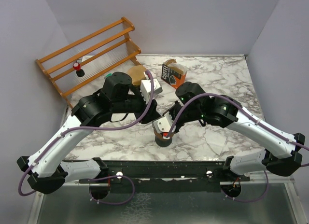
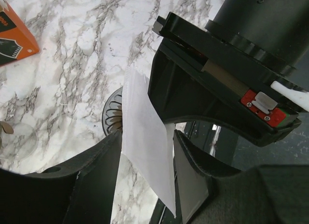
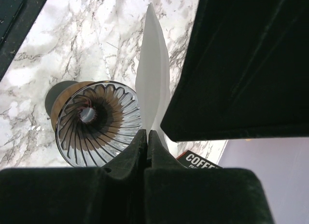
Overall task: Place the coffee filter in the dripper
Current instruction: Place the coffee filter in the coffee dripper.
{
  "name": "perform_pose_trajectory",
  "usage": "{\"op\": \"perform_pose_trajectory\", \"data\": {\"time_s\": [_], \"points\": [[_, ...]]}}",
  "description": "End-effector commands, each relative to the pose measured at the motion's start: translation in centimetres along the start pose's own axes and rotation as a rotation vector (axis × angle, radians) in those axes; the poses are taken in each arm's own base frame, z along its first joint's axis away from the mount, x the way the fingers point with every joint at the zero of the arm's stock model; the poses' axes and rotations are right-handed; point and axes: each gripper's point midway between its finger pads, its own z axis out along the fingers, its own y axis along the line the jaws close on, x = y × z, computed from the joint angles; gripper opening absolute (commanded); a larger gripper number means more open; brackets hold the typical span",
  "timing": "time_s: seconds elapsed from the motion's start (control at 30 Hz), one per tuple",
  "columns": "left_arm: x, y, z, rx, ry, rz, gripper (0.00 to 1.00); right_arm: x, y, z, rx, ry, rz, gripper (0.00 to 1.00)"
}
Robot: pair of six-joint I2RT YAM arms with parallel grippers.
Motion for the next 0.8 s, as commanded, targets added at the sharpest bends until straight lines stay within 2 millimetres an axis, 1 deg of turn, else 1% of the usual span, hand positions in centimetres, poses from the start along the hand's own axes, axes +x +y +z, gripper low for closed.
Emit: {"op": "perform_pose_trajectory", "data": {"time_s": [0.0, 0.33, 0.5, 0.77], "points": [[0.3, -0.7, 0.5, 0.037, 0.007, -0.013, 0.48, -0.3, -0.2, -0.1, 0.023, -0.002, 0.002, 0.0], [1.2, 0.4, 1.3, -0.011, 0.037, -0.016, 0.48, -0.4, -0.2, -0.1, 0.024, -0.013, 0.002, 0.0], [1.6, 1.3, 1.7, -0.052, 0.052, -0.008, 0.47, -0.5, -0.2, 0.0, 0.021, -0.015, 0.0, 0.0], [1.8, 2.5, 1.8, -0.118, 0.061, -0.001, 0.45, -0.4, 0.4, -0.1, 0.008, -0.016, 0.005, 0.0]]}}
